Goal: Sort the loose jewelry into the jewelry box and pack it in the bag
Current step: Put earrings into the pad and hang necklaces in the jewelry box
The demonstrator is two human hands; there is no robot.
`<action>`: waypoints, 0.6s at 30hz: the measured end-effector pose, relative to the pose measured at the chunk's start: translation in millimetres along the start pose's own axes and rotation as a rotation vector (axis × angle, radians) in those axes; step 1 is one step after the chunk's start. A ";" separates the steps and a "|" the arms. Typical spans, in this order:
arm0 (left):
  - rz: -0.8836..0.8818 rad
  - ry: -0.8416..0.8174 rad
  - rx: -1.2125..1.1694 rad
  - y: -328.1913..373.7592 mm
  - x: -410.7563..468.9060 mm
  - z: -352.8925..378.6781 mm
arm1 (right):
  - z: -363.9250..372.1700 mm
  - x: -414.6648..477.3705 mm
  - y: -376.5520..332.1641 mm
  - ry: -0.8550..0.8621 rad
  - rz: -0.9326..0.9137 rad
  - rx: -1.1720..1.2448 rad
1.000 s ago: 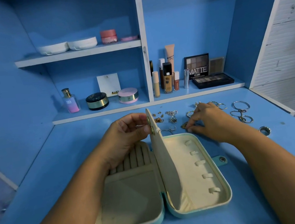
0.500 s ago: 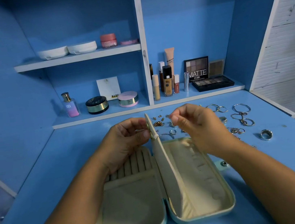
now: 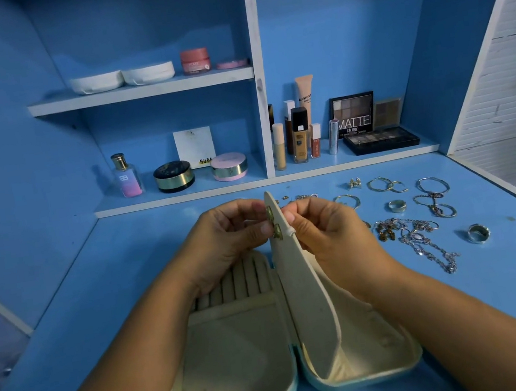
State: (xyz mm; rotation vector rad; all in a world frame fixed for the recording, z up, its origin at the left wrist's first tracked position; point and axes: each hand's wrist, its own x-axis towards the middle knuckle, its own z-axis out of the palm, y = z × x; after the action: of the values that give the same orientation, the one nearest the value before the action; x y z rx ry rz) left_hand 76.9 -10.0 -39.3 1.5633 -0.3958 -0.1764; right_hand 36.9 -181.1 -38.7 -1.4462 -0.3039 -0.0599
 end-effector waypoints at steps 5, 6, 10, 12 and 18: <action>0.004 0.002 -0.016 0.5 -1.1 1.3 | 4.0 -1.8 -0.2 0.031 -0.003 -0.056; 0.005 -0.002 -0.013 0.8 -1.2 1.4 | 5.0 -2.0 -0.8 0.037 -0.002 -0.063; 0.006 -0.001 -0.008 0.7 -1.3 1.7 | 6.9 -1.4 -2.2 0.061 -0.002 -0.071; 0.005 0.001 -0.009 0.5 -1.1 1.7 | 7.5 -1.2 -3.0 0.063 -0.006 -0.095; 0.003 -0.007 -0.033 -0.7 -0.1 1.2 | -0.5 0.1 -8.2 0.031 0.056 0.026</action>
State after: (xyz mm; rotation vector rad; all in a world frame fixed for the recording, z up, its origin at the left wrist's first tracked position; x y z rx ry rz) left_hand 76.5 -11.0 -40.1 1.5300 -0.3985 -0.1851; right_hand 35.3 -182.7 -30.7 -1.4261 -0.2378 -0.0328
